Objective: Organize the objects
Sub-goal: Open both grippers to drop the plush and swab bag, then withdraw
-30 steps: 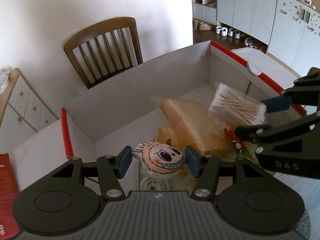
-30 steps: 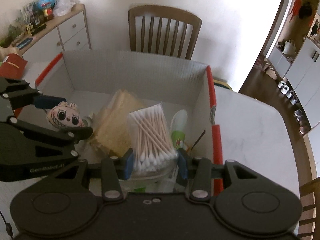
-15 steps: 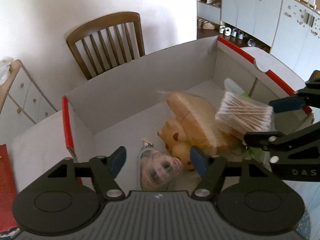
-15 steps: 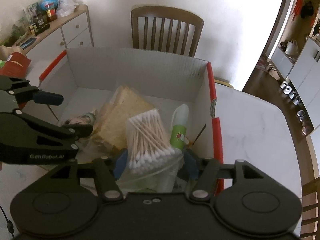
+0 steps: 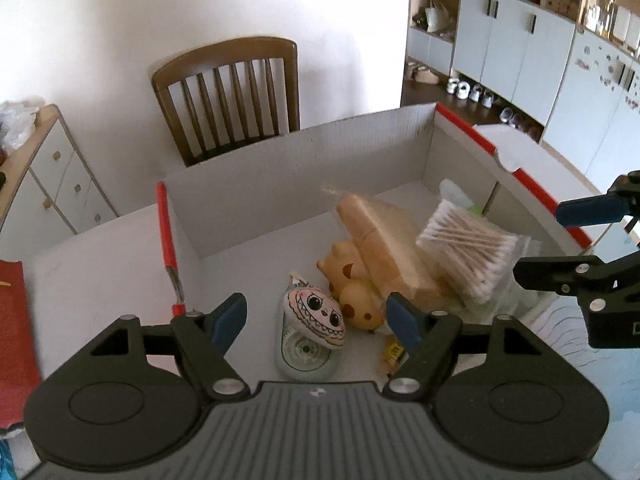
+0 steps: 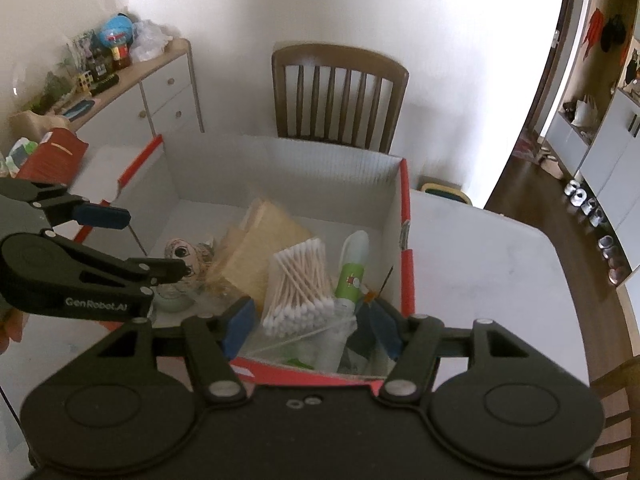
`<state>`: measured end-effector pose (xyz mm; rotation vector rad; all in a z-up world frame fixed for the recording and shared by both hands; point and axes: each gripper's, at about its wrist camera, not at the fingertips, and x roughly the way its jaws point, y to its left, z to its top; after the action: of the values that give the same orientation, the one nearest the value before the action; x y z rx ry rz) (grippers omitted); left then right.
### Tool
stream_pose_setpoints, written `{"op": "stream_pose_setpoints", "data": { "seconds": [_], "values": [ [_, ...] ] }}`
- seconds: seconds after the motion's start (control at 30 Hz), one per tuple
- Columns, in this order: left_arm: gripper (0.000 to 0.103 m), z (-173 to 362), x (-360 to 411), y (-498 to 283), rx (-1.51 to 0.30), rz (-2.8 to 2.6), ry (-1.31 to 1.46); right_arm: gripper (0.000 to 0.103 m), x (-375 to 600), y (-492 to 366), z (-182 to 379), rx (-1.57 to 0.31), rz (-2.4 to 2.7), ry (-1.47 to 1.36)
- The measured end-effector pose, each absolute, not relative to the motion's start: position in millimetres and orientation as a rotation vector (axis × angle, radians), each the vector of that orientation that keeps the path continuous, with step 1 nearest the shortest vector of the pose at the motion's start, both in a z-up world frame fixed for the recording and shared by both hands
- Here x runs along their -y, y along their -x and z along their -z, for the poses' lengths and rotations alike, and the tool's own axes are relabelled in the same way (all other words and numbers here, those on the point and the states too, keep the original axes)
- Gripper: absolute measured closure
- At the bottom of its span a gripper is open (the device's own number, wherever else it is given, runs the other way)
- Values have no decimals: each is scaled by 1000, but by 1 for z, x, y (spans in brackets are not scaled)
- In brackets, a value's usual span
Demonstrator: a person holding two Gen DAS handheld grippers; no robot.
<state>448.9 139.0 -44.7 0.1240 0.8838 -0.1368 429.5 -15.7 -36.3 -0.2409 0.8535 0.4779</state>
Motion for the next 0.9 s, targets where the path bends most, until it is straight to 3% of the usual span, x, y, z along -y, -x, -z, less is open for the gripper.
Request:
{"op": "stream_pose_setpoints", "data": {
  "seconds": [0.77, 0.9],
  "values": [
    [27, -12, -128, -352, -761, 188, -62, 29, 43, -349, -6, -756, -572, 264],
    [22, -12, -125, -337, -757, 197, -43, 26, 54, -336, -4, -760, -581, 248]
  ]
}}
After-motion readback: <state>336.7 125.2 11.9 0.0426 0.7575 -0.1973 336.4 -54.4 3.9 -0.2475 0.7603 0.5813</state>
